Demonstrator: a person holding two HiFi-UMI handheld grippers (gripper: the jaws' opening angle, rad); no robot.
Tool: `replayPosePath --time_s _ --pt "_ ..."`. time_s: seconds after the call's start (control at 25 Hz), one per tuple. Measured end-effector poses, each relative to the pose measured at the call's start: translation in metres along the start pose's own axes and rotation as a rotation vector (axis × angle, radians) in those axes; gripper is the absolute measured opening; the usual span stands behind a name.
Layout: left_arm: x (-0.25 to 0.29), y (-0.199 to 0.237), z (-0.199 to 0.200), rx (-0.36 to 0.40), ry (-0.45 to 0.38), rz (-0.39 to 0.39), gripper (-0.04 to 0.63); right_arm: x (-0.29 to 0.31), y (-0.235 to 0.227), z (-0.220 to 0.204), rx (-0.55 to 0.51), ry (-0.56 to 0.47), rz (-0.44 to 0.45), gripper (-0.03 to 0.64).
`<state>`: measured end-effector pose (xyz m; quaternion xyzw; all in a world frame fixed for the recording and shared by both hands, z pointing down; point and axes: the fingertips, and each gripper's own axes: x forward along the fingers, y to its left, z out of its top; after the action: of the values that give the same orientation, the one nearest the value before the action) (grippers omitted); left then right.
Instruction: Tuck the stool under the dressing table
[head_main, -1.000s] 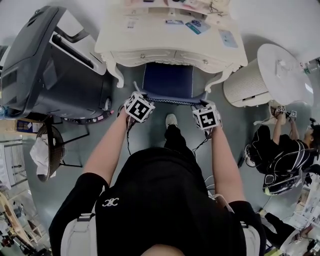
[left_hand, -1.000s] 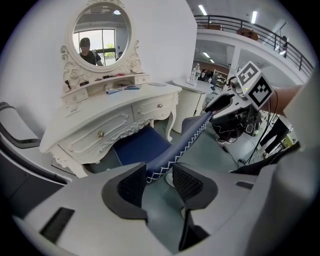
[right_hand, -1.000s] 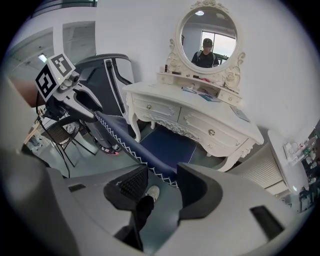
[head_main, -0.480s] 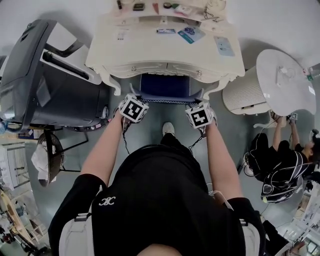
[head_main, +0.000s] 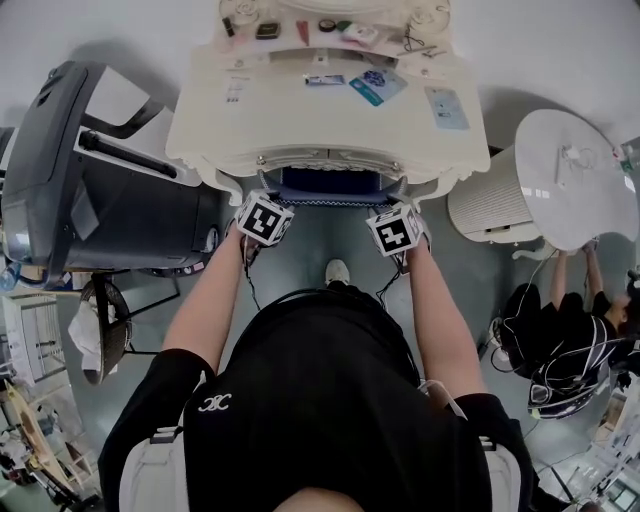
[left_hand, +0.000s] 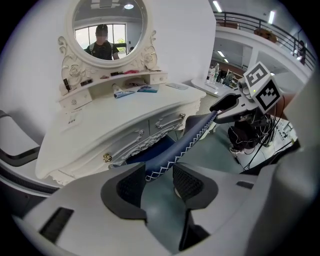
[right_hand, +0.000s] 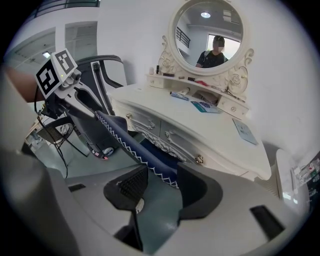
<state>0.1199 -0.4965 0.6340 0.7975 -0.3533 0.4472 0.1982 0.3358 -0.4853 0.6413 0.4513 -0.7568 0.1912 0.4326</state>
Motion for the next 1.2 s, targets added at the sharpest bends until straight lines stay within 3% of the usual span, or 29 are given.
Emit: replayPosePath --time_s 0.24,0.44,0.56,0.64,0.72,0.92,1.0,1.2 --pt "0.006 -0.004 0.011 -0.01 -0.001 -0.048 0.17 0.003 -0.014 0.003 -0.008 0.017 0.02 0.184" --pt "0.003 -0.006 0.006 -0.006 -0.005 -0.033 0.172 0.002 -0.012 0.0 -0.065 0.021 0.043 0.184" --pt "-0.011 -0.006 0.01 -0.066 -0.072 -0.006 0.169 -0.011 -0.008 0.004 -0.117 0.012 0.012 0.184" --pt "-0.03 0.001 0.019 -0.152 -0.156 0.015 0.094 -0.029 -0.012 0.02 -0.079 -0.068 -0.009 0.155" --pt "-0.047 0.015 0.03 -0.221 -0.218 0.049 0.012 -0.047 -0.022 0.046 0.021 -0.171 -0.017 0.012" --pt "-0.085 0.034 0.063 -0.361 -0.381 0.102 0.008 -0.089 -0.033 0.11 0.178 -0.406 -0.036 0.011" --pt "-0.104 0.03 0.083 -0.361 -0.453 0.111 0.006 -0.111 -0.035 0.132 0.221 -0.514 -0.053 0.011" --pt "-0.151 0.007 0.131 -0.276 -0.61 0.155 0.006 -0.173 -0.037 0.174 0.303 -0.775 -0.105 0.009"
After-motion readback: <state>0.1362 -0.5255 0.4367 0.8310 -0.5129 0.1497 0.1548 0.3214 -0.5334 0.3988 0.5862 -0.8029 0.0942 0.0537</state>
